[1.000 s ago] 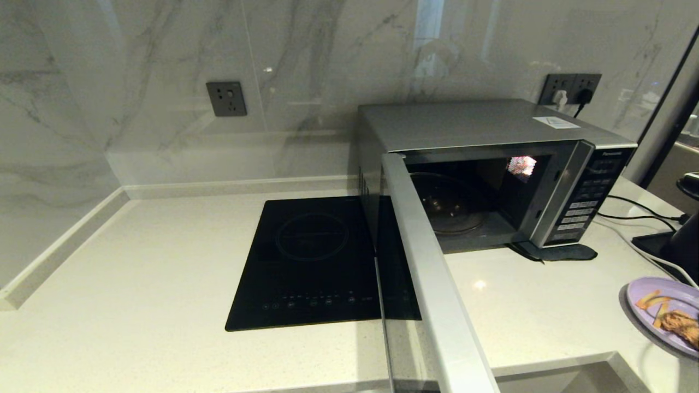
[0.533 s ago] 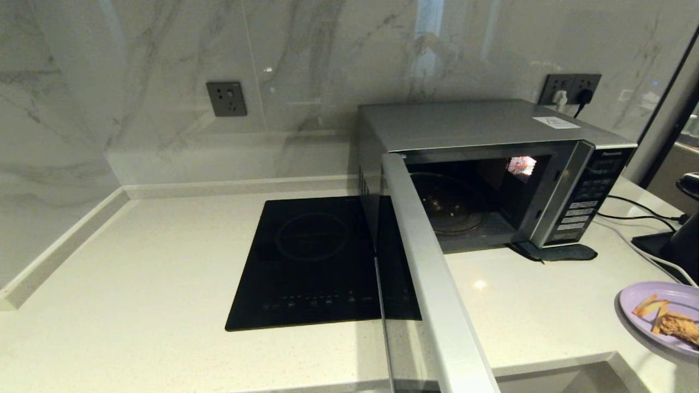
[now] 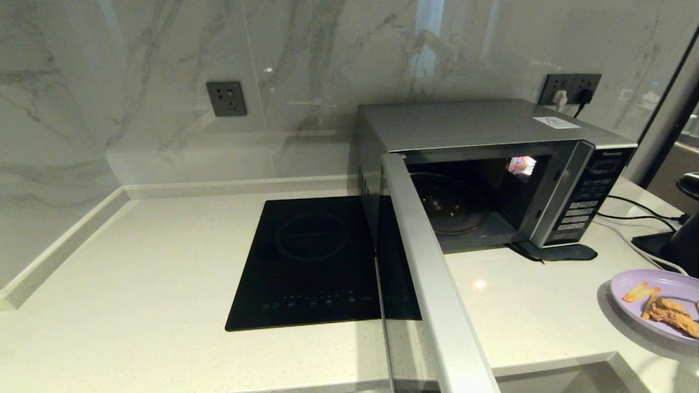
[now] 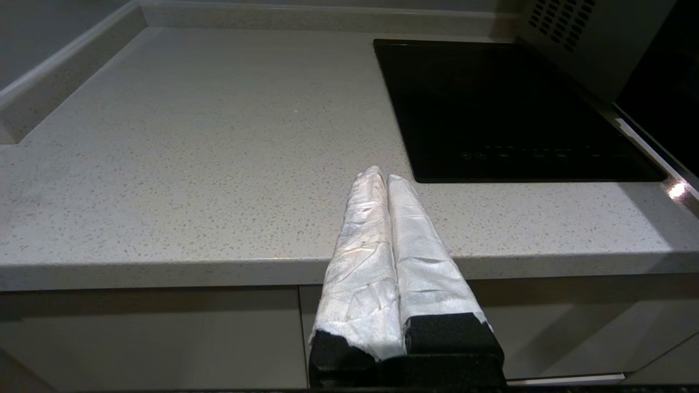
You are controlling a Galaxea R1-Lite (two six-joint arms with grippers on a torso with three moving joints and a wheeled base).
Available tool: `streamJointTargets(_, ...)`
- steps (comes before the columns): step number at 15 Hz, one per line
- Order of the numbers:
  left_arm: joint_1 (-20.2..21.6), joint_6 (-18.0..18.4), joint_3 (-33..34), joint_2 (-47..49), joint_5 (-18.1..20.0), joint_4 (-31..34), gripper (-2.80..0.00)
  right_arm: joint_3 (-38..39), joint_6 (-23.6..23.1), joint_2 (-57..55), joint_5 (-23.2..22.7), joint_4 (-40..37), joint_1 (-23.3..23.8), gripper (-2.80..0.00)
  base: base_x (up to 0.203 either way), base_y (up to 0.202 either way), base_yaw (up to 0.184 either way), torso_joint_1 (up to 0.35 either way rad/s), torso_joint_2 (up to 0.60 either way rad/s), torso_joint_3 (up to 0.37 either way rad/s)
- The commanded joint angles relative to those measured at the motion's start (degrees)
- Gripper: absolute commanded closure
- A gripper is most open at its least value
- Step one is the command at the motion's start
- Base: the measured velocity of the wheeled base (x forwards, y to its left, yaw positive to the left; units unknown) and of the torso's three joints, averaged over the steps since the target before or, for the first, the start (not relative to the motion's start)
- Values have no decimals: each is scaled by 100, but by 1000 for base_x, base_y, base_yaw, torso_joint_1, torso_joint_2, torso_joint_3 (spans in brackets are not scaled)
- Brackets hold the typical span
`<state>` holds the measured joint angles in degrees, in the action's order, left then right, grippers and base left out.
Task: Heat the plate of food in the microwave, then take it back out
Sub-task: Put the plate in the microwave oven
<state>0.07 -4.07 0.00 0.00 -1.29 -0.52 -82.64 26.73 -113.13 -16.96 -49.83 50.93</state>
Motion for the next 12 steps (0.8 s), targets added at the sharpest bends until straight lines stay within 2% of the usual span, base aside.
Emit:
streamJointTargets(1,1,-6,0,9,-3,-1,0,21,17,81,-151,-27,4,0,0,0,0,0,0,0)
streamJointTargets(8,1,-6,0,9,-3,-1,0,270,-155,750,-912,-116,-53,0,0,0,0,0,0,0)
streamJointTargets(12,1,-6,0,9,-3,-1,0,568,-151,1359,-1034,-240,-392,0,0,0,0,0,0,0)
